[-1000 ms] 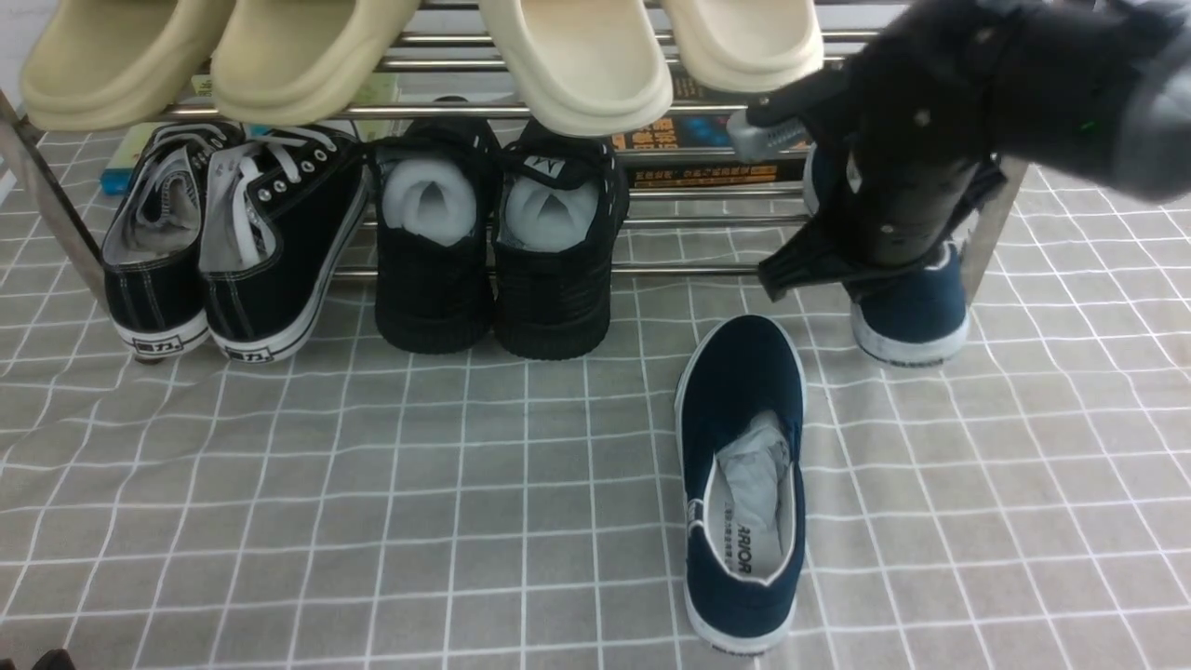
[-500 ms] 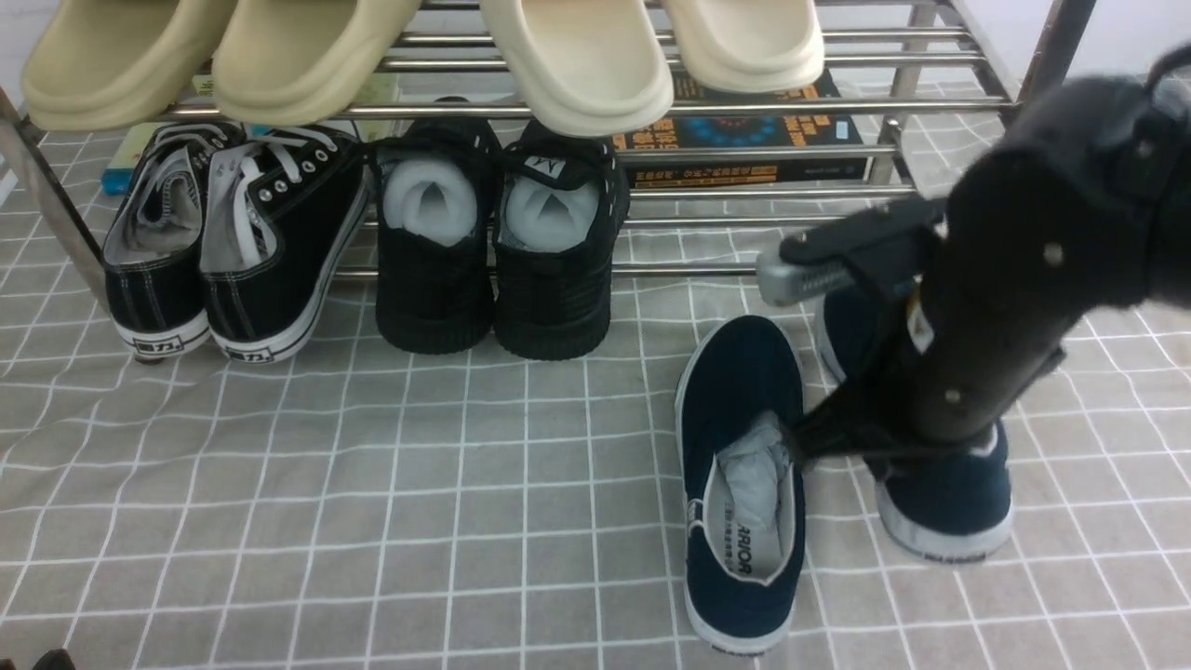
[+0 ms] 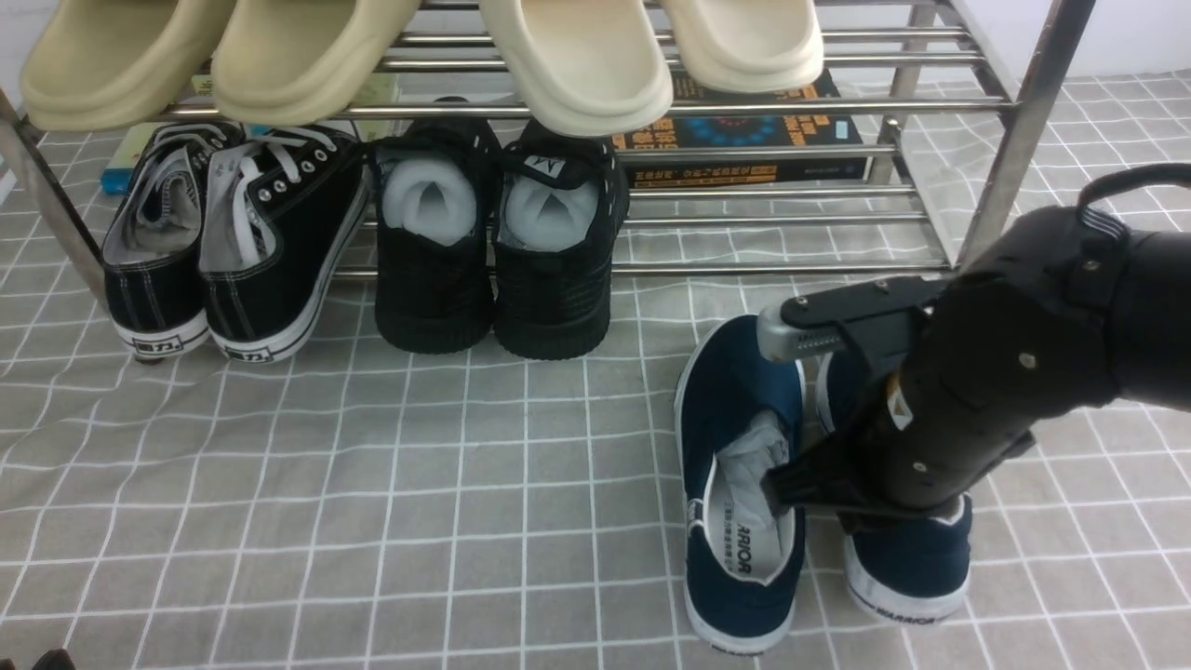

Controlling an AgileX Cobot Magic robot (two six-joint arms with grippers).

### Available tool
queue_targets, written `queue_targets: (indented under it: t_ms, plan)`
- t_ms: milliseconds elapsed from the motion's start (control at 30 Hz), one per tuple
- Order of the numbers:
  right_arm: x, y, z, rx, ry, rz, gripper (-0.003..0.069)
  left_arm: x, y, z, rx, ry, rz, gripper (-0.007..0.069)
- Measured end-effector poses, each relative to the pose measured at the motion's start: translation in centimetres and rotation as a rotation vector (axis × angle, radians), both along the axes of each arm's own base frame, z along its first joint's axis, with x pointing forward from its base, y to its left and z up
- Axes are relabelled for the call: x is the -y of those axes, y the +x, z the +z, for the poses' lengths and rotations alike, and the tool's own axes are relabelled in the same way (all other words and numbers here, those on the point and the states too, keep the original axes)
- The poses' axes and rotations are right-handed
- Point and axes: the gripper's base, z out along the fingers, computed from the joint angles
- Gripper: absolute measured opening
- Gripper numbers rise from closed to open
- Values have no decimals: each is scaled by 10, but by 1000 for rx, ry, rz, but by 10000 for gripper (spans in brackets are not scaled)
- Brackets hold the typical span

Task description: Take the shoes off the shelf with your hand from the grey coffee tablecloth.

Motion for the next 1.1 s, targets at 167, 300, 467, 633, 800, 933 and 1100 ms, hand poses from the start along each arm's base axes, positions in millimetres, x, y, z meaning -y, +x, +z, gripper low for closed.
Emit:
queue_targets:
  t_ms: [167, 300, 467, 633, 800, 933, 1100]
  plan:
    - [-3, -2, -2, -32, 27, -12, 136, 0, 0, 0, 0, 0, 0, 239]
    - [-5, -2, 3, -51, 36, 10, 284, 0, 0, 0, 0, 0, 0, 239]
    - [-1, -8, 42, -37, 20, 84, 321, 0, 0, 0, 0, 0, 0, 239]
    - [16, -29, 94, 35, 20, 165, 186, 0, 0, 0, 0, 0, 0, 239]
    - [55, -75, 148, 159, 31, 210, -11, 0, 0, 0, 0, 0, 0, 239]
    - [85, -114, 169, 269, 90, 209, -16, 0, 0, 0, 0, 0, 0, 239]
    - [122, -164, 161, 454, 190, 217, -16, 0, 0, 0, 0, 0, 0, 239]
